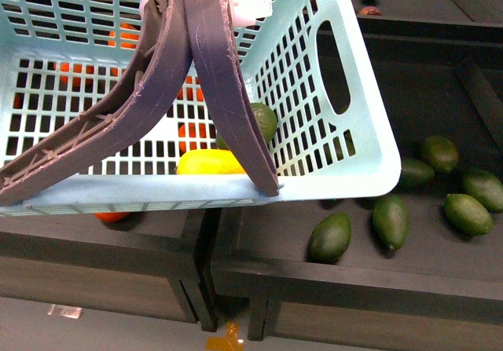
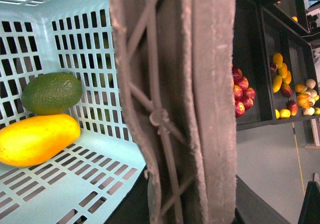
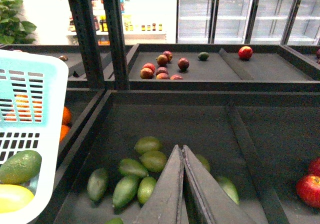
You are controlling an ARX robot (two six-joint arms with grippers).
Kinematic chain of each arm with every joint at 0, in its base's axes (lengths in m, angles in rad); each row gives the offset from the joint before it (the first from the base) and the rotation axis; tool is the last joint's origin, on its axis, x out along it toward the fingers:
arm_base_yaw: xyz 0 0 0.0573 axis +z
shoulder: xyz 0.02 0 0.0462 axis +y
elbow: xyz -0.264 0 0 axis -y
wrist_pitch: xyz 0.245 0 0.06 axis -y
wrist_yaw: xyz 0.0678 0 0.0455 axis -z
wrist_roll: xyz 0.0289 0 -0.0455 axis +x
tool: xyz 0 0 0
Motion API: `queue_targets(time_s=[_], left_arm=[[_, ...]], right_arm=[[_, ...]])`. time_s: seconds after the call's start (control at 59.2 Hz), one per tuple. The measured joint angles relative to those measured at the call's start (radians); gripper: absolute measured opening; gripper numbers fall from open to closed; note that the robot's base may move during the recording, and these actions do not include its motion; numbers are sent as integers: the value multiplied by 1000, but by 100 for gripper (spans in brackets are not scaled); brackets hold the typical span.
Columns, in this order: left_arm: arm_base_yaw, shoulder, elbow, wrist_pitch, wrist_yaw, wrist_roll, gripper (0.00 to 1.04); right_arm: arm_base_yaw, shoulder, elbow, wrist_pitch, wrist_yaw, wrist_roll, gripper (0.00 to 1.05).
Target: Pick mango and avocado into basket
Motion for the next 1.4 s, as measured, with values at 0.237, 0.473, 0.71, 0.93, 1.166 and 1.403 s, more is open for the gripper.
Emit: queue_targets(time_s=[0.237, 0.473, 0.71, 0.93, 1.166, 1.403], left_arm=[[0, 0, 0, 0, 0, 0, 17], [0, 0, 0, 0, 0, 0, 17], [0, 0, 0, 0, 0, -2, 17], [0, 0, 0, 0, 0, 0, 17], [0, 0, 0, 0, 0, 0, 17], [0, 0, 0, 0, 0, 0, 17]], right_arm=[[0, -68, 0, -62, 0, 0, 2], [0, -249, 1, -257, -1, 0, 2], [0, -261, 1, -263, 0, 0, 2], [0, -262, 1, -263, 0, -1, 2], [0, -262, 1, -263, 0, -1, 48], [0, -262, 1, -263, 0, -1, 88]])
